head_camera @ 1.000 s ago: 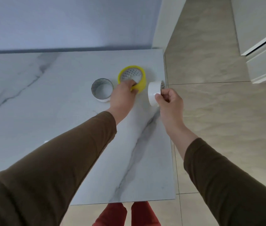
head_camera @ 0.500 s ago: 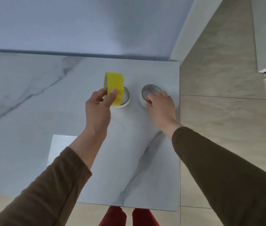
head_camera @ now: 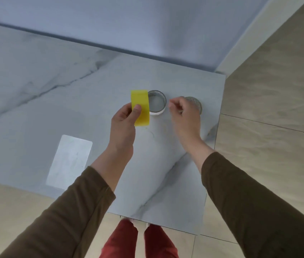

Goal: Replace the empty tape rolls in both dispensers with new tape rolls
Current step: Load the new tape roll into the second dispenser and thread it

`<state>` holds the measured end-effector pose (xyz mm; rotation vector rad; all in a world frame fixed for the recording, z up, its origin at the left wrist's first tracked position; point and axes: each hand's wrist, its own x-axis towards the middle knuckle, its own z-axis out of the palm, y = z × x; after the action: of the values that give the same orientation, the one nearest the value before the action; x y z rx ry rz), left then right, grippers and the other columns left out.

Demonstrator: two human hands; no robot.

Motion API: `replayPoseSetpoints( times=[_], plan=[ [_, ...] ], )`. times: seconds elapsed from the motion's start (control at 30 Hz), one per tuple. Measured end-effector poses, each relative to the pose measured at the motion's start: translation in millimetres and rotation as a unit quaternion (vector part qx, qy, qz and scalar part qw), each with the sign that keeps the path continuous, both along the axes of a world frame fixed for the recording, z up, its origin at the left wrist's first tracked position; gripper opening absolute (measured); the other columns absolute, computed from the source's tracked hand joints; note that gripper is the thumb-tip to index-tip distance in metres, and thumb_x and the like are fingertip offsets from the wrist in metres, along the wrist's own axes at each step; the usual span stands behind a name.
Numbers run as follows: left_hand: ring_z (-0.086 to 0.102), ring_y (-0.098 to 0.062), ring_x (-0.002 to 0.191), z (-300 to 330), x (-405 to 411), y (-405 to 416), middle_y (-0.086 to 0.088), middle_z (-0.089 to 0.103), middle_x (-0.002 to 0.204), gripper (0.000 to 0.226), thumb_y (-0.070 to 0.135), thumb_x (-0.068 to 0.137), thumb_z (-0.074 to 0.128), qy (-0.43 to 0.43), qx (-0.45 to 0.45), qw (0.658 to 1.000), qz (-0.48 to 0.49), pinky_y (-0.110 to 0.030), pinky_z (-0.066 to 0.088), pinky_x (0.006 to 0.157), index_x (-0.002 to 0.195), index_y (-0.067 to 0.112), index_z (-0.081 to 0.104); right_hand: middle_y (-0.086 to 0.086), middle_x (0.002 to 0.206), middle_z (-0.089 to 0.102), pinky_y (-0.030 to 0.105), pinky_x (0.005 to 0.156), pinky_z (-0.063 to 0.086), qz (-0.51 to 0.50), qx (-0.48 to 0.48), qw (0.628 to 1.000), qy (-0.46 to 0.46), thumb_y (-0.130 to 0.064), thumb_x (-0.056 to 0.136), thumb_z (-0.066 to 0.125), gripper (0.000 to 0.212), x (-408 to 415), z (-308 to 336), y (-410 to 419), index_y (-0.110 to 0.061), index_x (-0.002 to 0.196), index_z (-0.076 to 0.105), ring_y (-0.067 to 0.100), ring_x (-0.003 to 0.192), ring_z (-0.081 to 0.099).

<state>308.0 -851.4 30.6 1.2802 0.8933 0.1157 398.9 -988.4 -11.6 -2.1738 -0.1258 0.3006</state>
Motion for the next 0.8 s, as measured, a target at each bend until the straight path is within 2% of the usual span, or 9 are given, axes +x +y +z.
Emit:
replayPoseSetpoints(
  times=[0.03, 0.1, 0.2, 0.27, 0.47, 0.53, 0.6, 0.7, 0.8],
  plan=[
    [0.058, -0.015, 0.092, 3.4, -3.9, 0.4, -0.005, 0.068, 0.105, 0.025, 0.017, 0.107, 0.058, 0.0, -0.01, 1.0, 0.007, -0.022, 0.046, 0.082, 0.121, 0.002, 0.072, -0.004, 0.089, 0.07, 0.029, 0.077, 0.046, -0.014, 0.059, 0.997, 0.041, -0.027, 0.098, 0.061, 0.012, -8.2, 11.5, 15.0, -0.021, 0.09, 0.068, 0.009, 0.087, 0.062],
    [0.059, -0.015, 0.092, 9.7, -13.2, 3.8, -0.003, 0.069, 0.102, 0.021, 0.016, 0.108, 0.055, 0.0, -0.028, 0.999, 0.022, -0.026, 0.046, 0.086, 0.116, 0.008, 0.073, -0.009, 0.082, 0.068, 0.026, 0.075, 0.047, -0.01, 0.14, 0.982, 0.129, -0.033, 0.1, 0.059, 0.018, -25.3, 27.4, 43.5, -0.021, 0.089, 0.067, 0.003, 0.077, 0.06],
    [0.059, -0.02, 0.098, 14.1, -33.7, 15.3, -0.009, 0.068, 0.106, 0.025, 0.016, 0.11, 0.052, -0.005, -0.046, 0.998, 0.031, -0.031, 0.045, 0.092, 0.12, 0.004, 0.071, -0.015, 0.077, 0.064, 0.025, 0.068, 0.044, 0.007, 0.17, 0.965, 0.2, -0.039, 0.101, 0.056, 0.022, -52.8, 35.1, 73.1, -0.024, 0.089, 0.065, 0.001, 0.071, 0.057],
    [0.055, -0.023, 0.101, 15.4, -51.3, 26.1, -0.012, 0.064, 0.108, 0.029, 0.016, 0.11, 0.051, -0.004, -0.039, 0.999, 0.037, -0.036, 0.042, 0.094, 0.125, -0.003, 0.068, -0.012, 0.083, 0.066, 0.024, 0.071, 0.043, 0.01, 0.183, 0.957, 0.224, -0.037, 0.102, 0.057, 0.019, -70.1, 35.8, 86.6, -0.023, 0.093, 0.066, 0.004, 0.077, 0.059],
    [0.061, -0.022, 0.107, 22.3, -122.2, 71.8, -0.013, 0.068, 0.114, 0.029, 0.012, 0.109, 0.052, -0.001, -0.005, 0.999, 0.05, -0.036, 0.047, 0.1, 0.129, -0.005, 0.066, -0.004, 0.097, 0.072, 0.018, 0.076, 0.046, 0.061, 0.213, 0.944, 0.244, -0.023, 0.098, 0.065, 0.005, -131.7, 42.6, 131.7, -0.025, 0.101, 0.068, 0.007, 0.089, 0.064],
    [0.061, -0.018, 0.102, 25.5, -150.7, 90.8, -0.012, 0.068, 0.11, 0.027, 0.009, 0.107, 0.054, 0.0, 0.002, 0.998, 0.062, -0.029, 0.047, 0.095, 0.127, -0.006, 0.066, 0.0, 0.101, 0.073, 0.016, 0.077, 0.048, 0.078, 0.223, 0.94, 0.248, -0.016, 0.098, 0.064, 0.007, -157.7, 45.8, 152.7, -0.02, 0.103, 0.068, 0.008, 0.09, 0.065],
    [0.062, -0.014, 0.099, 28.4, -181.9, 112.5, -0.01, 0.068, 0.109, 0.027, 0.007, 0.106, 0.056, 0.0, -0.001, 0.997, 0.08, -0.02, 0.049, 0.089, 0.127, -0.005, 0.066, 0.006, 0.104, 0.072, 0.023, 0.082, 0.051, 0.1, 0.228, 0.935, 0.254, -0.01, 0.099, 0.063, 0.01, -186.7, 48.7, 175.5, -0.015, 0.107, 0.067, 0.013, 0.094, 0.065],
    [0.062, -0.019, 0.104, 31.0, -228.9, 152.4, -0.011, 0.068, 0.111, 0.023, 0.013, 0.106, 0.056, -0.007, -0.022, 0.993, 0.112, -0.031, 0.048, 0.098, 0.121, -0.001, 0.065, 0.017, 0.11, 0.072, 0.039, 0.095, 0.053, 0.137, 0.218, 0.931, 0.257, -0.006, 0.098, 0.063, 0.014, -236.9, 52.4, 210.2, -0.011, 0.111, 0.066, 0.019, 0.1, 0.064],
    [0.059, -0.022, 0.101, 33.4, -275.6, 196.7, -0.011, 0.065, 0.106, 0.019, 0.024, 0.109, 0.054, -0.014, -0.045, 0.988, 0.149, -0.036, 0.046, 0.098, 0.107, 0.009, 0.065, 0.009, 0.105, 0.069, 0.033, 0.093, 0.052, 0.164, 0.213, 0.928, 0.26, 0.002, 0.096, 0.063, 0.02, -290.3, 56.2, 246.2, -0.01, 0.111, 0.062, 0.014, 0.095, 0.063]
  ],
)
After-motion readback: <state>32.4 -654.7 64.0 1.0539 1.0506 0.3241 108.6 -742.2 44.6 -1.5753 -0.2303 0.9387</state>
